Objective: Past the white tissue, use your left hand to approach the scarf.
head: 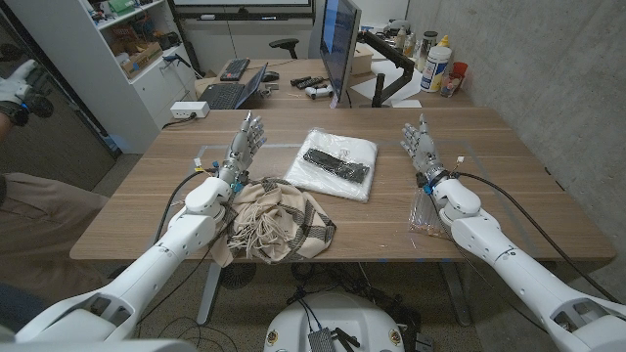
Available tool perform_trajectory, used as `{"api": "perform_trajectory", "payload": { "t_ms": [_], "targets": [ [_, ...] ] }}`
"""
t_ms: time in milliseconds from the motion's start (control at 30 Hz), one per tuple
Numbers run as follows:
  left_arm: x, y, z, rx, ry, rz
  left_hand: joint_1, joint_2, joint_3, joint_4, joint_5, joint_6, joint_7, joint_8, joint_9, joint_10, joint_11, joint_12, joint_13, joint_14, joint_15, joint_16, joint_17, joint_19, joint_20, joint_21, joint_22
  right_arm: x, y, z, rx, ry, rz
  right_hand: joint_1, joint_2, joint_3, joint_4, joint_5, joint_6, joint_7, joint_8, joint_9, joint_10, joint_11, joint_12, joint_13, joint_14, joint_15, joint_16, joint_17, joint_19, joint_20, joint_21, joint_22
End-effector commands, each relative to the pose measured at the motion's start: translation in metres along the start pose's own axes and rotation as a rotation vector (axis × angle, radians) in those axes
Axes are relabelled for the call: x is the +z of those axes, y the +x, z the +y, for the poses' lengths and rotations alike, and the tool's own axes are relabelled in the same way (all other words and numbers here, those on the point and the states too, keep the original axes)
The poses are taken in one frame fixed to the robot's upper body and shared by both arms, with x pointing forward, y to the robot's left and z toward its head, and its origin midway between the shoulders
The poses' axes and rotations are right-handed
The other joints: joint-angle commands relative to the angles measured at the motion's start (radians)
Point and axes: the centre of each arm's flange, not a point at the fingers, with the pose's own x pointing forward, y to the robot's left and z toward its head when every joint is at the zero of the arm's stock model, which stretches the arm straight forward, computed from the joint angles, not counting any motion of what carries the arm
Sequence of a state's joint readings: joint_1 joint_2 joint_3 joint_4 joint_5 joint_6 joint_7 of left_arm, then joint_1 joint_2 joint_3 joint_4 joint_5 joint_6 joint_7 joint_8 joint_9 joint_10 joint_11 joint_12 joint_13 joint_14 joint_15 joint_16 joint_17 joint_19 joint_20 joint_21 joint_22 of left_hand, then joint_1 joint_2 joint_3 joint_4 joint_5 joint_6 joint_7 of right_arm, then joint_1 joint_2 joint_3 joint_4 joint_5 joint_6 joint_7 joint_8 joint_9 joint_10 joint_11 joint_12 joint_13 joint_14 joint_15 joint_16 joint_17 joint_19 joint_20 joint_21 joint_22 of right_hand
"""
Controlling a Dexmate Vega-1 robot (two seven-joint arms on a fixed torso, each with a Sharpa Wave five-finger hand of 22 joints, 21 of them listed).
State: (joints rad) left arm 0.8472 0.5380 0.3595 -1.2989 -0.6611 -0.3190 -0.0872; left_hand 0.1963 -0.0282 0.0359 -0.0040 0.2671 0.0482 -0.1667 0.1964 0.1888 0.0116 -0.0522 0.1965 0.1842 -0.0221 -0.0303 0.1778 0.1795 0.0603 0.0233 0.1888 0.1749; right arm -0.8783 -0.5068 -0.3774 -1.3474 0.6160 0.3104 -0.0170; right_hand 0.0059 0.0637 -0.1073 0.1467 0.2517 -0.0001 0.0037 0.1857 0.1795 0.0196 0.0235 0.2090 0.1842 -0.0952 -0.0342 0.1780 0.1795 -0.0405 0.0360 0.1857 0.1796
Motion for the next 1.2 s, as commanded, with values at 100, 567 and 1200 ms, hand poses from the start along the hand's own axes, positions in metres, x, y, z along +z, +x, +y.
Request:
{"api": "perform_trajectory", "payload": {
  "t_ms": [100, 567, 1200],
  "targets": [
    [0.008, -0.004, 0.004, -0.039, 0.019, -0.025, 0.011, 0.003, 0.008, -0.001, 0.004, -0.001, -0.010, 0.003, 0.001, -0.002, -0.007, 0.004, 0.004, -0.003, -0.026, 0.007, 0.001, 0.009, -0.001, 0.007, 0.004, -0.004, -0.013, 0.017, 0.010, 0.000, -0.010, -0.001, 0.030, 0.000, 0.007, 0.007, -0.005, -0.001, 0.007, 0.005, 0.003, 0.006, 0.005, 0.003, -0.005, 0.001, 0.009, 0.002, -0.007, -0.001, 0.006, 0.001],
    [0.011, 0.003, -0.001, -0.052, 0.034, -0.015, 0.013, 0.005, 0.009, -0.003, 0.004, 0.000, -0.010, 0.003, 0.001, -0.004, -0.005, 0.003, 0.004, -0.008, -0.027, 0.007, 0.001, 0.008, -0.002, 0.007, 0.004, 0.002, -0.007, 0.010, 0.011, -0.011, -0.008, 0.000, 0.033, -0.001, 0.007, 0.007, -0.003, 0.000, 0.007, 0.005, 0.005, 0.008, 0.006, 0.003, -0.004, 0.001, 0.009, 0.002, -0.007, -0.001, 0.007, 0.001],
    [0.025, -0.002, -0.001, -0.084, 0.114, -0.045, 0.015, 0.007, 0.009, -0.005, 0.003, 0.000, -0.011, 0.002, 0.001, -0.002, -0.005, 0.004, 0.004, -0.011, -0.024, 0.007, 0.001, 0.008, -0.002, 0.007, 0.004, -0.002, -0.016, 0.010, -0.019, -0.005, -0.016, 0.001, 0.034, -0.002, 0.006, 0.008, -0.003, 0.001, 0.006, 0.005, 0.003, 0.007, 0.005, 0.003, -0.004, 0.001, 0.008, 0.002, -0.009, -0.001, 0.008, 0.001]
  ]
}}
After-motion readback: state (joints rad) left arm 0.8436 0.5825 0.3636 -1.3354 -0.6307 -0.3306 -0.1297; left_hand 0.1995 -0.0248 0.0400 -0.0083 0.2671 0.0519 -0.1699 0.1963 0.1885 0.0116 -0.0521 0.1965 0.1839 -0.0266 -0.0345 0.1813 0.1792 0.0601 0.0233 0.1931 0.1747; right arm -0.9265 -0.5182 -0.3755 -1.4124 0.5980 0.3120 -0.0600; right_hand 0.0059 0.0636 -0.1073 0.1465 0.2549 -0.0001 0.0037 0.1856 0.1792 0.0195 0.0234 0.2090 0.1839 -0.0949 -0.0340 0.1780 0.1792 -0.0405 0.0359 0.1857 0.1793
